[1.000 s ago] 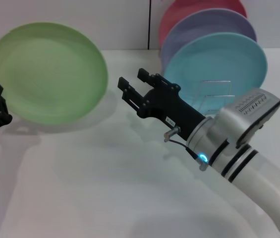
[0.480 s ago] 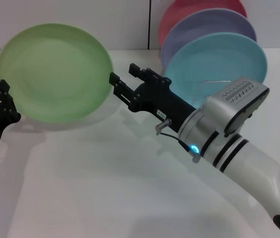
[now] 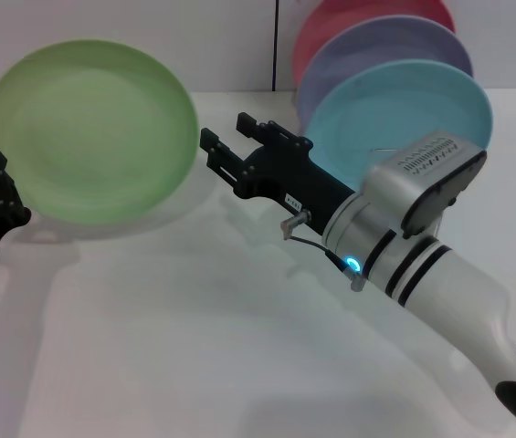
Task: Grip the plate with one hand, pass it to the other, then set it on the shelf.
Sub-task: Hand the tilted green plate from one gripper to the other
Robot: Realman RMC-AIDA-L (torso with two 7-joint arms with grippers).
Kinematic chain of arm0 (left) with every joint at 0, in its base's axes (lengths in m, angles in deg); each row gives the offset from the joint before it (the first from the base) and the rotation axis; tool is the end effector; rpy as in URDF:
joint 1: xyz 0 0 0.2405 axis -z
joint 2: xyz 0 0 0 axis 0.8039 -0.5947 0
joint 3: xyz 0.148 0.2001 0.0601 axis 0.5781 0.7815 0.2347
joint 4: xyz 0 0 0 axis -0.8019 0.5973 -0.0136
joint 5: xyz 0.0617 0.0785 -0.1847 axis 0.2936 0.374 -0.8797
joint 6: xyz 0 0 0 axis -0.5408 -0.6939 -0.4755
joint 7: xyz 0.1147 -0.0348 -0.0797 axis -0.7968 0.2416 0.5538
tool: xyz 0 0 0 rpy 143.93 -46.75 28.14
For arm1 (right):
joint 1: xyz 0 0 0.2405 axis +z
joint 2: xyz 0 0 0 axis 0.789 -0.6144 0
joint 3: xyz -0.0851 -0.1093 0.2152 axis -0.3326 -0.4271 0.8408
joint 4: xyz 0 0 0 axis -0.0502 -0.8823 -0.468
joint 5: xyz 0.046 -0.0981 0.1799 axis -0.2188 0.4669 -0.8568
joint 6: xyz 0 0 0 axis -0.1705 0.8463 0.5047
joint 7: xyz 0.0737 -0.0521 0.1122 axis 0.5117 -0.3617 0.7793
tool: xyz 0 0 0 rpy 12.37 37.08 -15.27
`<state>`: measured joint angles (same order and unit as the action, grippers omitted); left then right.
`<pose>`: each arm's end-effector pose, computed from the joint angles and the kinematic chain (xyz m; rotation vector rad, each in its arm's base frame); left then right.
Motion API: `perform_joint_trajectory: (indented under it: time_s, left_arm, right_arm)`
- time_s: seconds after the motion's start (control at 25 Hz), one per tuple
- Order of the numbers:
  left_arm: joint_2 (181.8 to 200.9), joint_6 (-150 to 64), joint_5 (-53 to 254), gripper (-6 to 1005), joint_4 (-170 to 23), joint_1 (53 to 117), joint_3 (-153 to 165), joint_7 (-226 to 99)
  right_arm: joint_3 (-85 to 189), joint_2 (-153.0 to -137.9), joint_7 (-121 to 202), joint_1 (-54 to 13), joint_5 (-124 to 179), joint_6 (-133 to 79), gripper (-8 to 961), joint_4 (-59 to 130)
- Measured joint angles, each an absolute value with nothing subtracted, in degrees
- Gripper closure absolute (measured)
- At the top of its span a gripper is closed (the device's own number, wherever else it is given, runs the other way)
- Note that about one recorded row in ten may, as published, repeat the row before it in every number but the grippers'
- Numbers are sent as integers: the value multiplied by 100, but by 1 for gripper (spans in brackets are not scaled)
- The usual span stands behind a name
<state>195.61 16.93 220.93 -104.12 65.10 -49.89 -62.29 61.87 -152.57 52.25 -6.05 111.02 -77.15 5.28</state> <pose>-0.3088 0.2901 -0.0237 -1.4726 -0.5872 -0.8297 0.1632 0.3519 -0.1302 -2.1473 0.6378 1.0166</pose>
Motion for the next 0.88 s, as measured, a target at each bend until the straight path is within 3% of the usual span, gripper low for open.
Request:
perform_joint_trajectory:
  time_s: [0.88]
  left_arm:
    - [19561, 1851, 21518, 968, -10492, 6537, -4543, -6758]
  right_arm:
    - [6436, -15257, 5205, -189, 11101, -6969, 379, 520]
